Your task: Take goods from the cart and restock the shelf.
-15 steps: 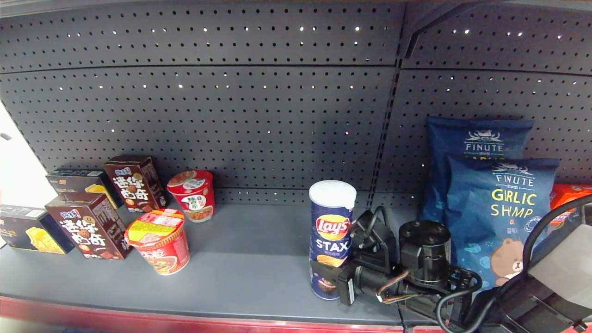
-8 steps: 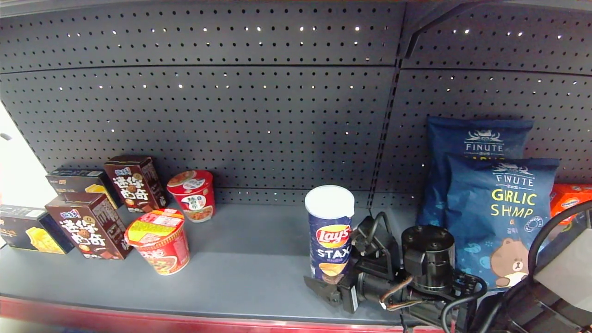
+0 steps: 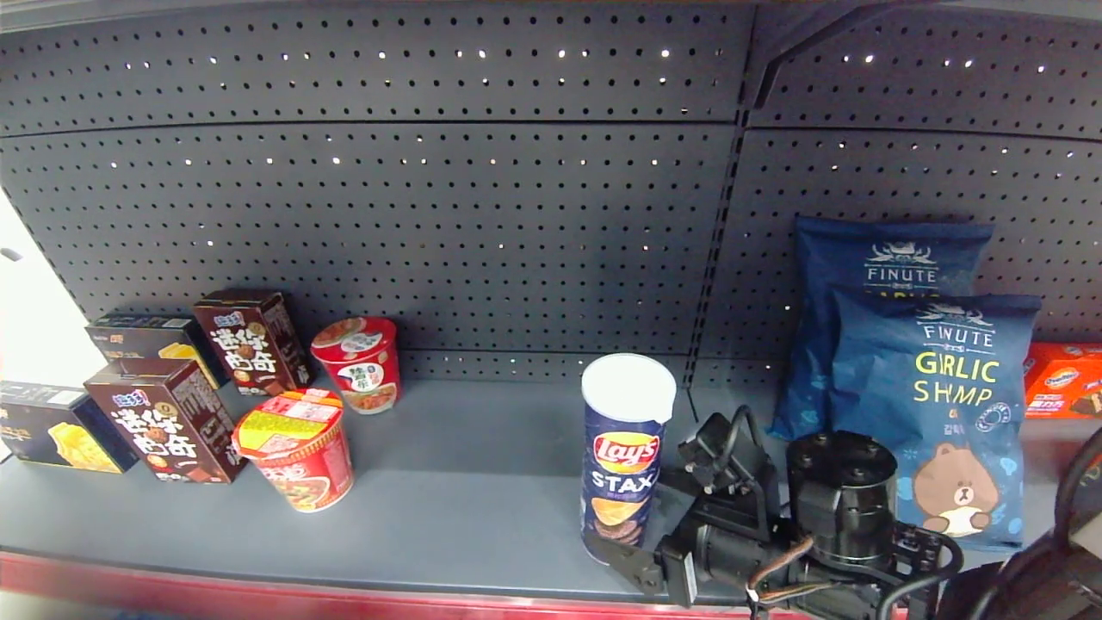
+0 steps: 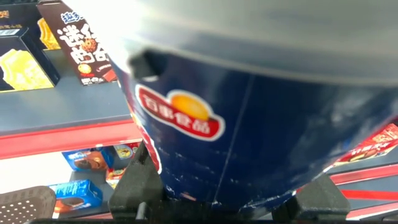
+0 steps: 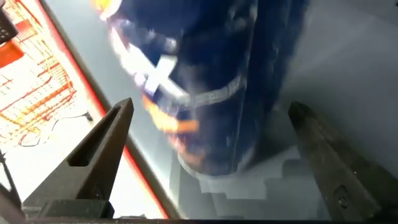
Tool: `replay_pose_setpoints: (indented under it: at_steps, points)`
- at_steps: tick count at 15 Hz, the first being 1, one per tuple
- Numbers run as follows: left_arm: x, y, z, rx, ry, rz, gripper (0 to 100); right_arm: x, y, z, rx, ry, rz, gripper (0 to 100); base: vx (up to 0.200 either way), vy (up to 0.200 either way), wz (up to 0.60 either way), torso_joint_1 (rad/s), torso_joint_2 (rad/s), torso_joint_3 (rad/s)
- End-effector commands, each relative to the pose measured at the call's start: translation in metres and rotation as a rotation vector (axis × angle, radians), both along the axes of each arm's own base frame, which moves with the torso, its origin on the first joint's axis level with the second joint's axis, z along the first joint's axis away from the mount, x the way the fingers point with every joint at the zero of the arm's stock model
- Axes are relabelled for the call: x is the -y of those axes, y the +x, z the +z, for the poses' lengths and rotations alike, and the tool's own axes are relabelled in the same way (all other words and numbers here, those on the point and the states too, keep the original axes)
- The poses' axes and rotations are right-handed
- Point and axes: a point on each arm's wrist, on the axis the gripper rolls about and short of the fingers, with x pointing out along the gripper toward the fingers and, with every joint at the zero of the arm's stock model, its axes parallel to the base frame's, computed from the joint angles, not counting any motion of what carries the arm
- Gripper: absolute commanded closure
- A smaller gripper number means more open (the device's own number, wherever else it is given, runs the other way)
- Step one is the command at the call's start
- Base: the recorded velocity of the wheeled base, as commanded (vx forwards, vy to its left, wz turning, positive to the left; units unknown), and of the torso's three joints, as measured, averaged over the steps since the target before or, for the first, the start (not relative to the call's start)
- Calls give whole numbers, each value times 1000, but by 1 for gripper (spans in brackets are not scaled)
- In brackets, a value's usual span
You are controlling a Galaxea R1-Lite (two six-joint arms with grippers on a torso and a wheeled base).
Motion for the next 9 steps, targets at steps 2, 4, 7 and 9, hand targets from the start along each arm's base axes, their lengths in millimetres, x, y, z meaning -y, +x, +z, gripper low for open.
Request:
replay_pose_setpoints:
  at_steps: [2, 4, 7, 9]
  points:
    - [0, -1, 0, 8, -1, 0, 100, 22, -24, 18, 28, 25, 1, 0, 0, 0, 0, 0, 0, 0]
    - [0, -1, 1, 14, 1, -1, 100, 36, -34, 32, 61, 56, -12, 0, 0, 0, 0, 0, 0, 0]
    - [-2, -6, 15, 61, 1, -19, 100, 69, -56, 49, 114, 85, -87, 0, 0, 0, 0, 0, 0, 0]
    - [-3, -4, 30, 66, 2, -59, 100, 109, -94, 66, 170, 67, -173, 0, 0, 0, 0, 0, 0, 0]
